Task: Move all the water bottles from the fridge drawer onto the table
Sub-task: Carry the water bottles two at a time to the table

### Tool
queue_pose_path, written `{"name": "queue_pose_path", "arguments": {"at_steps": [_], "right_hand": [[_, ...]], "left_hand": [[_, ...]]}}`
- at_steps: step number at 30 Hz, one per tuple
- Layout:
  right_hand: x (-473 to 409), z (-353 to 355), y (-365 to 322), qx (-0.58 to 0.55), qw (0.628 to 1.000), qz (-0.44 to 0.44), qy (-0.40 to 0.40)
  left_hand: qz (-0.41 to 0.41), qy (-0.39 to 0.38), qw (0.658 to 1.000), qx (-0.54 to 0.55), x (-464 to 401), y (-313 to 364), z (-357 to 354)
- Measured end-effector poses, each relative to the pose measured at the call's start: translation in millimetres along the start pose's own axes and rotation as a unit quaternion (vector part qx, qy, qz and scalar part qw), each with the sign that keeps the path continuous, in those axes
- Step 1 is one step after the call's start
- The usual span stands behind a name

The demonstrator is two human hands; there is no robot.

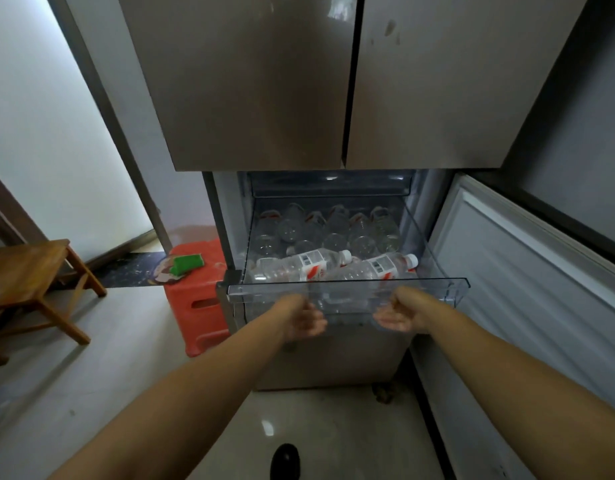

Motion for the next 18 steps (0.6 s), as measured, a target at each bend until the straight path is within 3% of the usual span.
{"name": "queue_pose_path", "arguments": {"at_steps": [2,4,7,10,12,13,15,16,18], "right_hand": [[5,10,-6,0.166,0.983,-0.034,-0.064],[9,12,-26,0.242,0.964,-0.04,-0.105],[8,6,-77,0.192,0.977,0.019,-0.09],[-8,6,-114,0.089,0.991,0.098,0.02],[-19,5,-118,0.064,0.988,0.116,0.083],[-26,4,-116,0.096,0.983,0.111,0.108],[-36,1,-108,0.225,0.962,0.077,0.132],[-39,0,-104,0.289,0.947,0.056,0.129],[-48,-8,-97,0.347,0.93,0.026,0.118]], "left_hand": [[0.02,-0.085,0.982,-0.168,11,10,-32],[-0.014,-0.12,0.961,-0.248,21,38,-54],[-0.131,-0.075,0.934,-0.324,25,101,-69],[-0.197,-0.034,0.876,-0.439,16,145,-70],[-0.219,0.008,0.822,-0.526,3,159,-63],[-0.234,0.046,0.777,-0.583,-6,162,-57],[-0.243,0.133,0.676,-0.683,-27,164,-39],[-0.229,0.159,0.641,-0.715,-37,160,-29],[-0.202,0.15,0.604,-0.756,-57,150,-15]]}}
Point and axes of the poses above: each hand's wrist, its own x-axis away from the middle knuckle, its own z-axis out of the back of the hand, y = z × x, the point moved 6 cm from there along -x, towards the middle knuckle, and after that the axes turned 12 degrees about z, right-handed, at the moved point
